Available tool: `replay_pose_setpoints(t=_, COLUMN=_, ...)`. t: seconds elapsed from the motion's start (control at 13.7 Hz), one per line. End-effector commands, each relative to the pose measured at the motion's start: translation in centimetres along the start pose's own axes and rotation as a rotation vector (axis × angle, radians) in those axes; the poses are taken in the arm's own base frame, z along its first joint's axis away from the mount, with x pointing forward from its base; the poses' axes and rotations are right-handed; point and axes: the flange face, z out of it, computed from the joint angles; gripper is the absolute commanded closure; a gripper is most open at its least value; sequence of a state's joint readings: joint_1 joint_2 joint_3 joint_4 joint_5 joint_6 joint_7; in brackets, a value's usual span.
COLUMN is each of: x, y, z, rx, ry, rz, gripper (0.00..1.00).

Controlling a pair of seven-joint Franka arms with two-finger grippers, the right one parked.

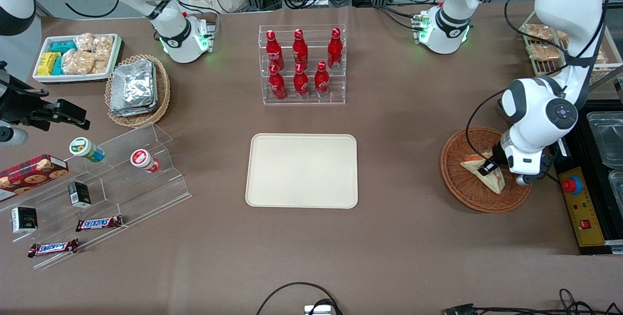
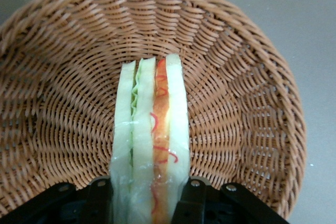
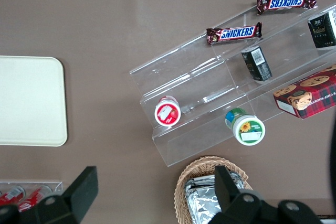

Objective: Place sandwich from basket to tray
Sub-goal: 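Close the left gripper on the sandwich and lift it from the basket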

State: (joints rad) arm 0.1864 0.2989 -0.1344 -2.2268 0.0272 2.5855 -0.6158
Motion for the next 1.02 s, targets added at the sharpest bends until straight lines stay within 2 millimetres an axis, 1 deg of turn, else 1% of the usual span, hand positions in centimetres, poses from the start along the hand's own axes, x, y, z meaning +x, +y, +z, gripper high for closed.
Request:
replay_pose_setpoints(t=0.0, x=0.9, y=0.7, z=-3.3, rx=0.028, ry=-0.035, rz=0.058, gripper=1.00)
replay_pose_setpoints(t=0.15, x=2.5, y=1.8, z=-6.3, rx=0.046, ry=-0.065, rz=0.115, gripper=1.00)
replay_pose_setpoints(t=0.29, x=3.5, y=3.7, z=-9.7, rx=0.066, ry=-0.099, rz=0.161, gripper=1.00)
replay_pose_setpoints(t=0.36, x=3.7, y=5.1, z=-11.7, rx=0.078, ry=-0.113, rz=0.185, gripper=1.00)
replay_pose_setpoints(t=0.51, x=3.2, y=8.4, z=-16.0, rx=0.090, ry=-0.120, rz=0.256, gripper=1.00)
replay_pose_setpoints(t=0.58, x=3.1, y=9.6, z=-18.0, rx=0.087, ry=-0.124, rz=0.295, gripper=1.00)
replay_pose_setpoints(t=0.66, x=2.2, y=11.6, z=-20.4, rx=0.082, ry=-0.116, rz=0.331, gripper=1.00)
replay_pose_setpoints(t=0.73, x=1.1, y=13.8, z=-22.0, rx=0.083, ry=-0.115, rz=0.371, gripper=1.00)
replay_pose_setpoints(t=0.8, x=0.0, y=15.6, z=-23.6, rx=0.087, ry=-0.125, rz=0.401, gripper=1.00)
replay_pose_setpoints(t=0.87, x=-1.4, y=17.3, z=-24.1, rx=0.107, ry=-0.161, rz=0.435, gripper=1.00)
replay_pose_setpoints(t=0.95, x=-2.9, y=19.0, z=-25.0, rx=0.118, ry=-0.180, rz=0.470, gripper=1.00)
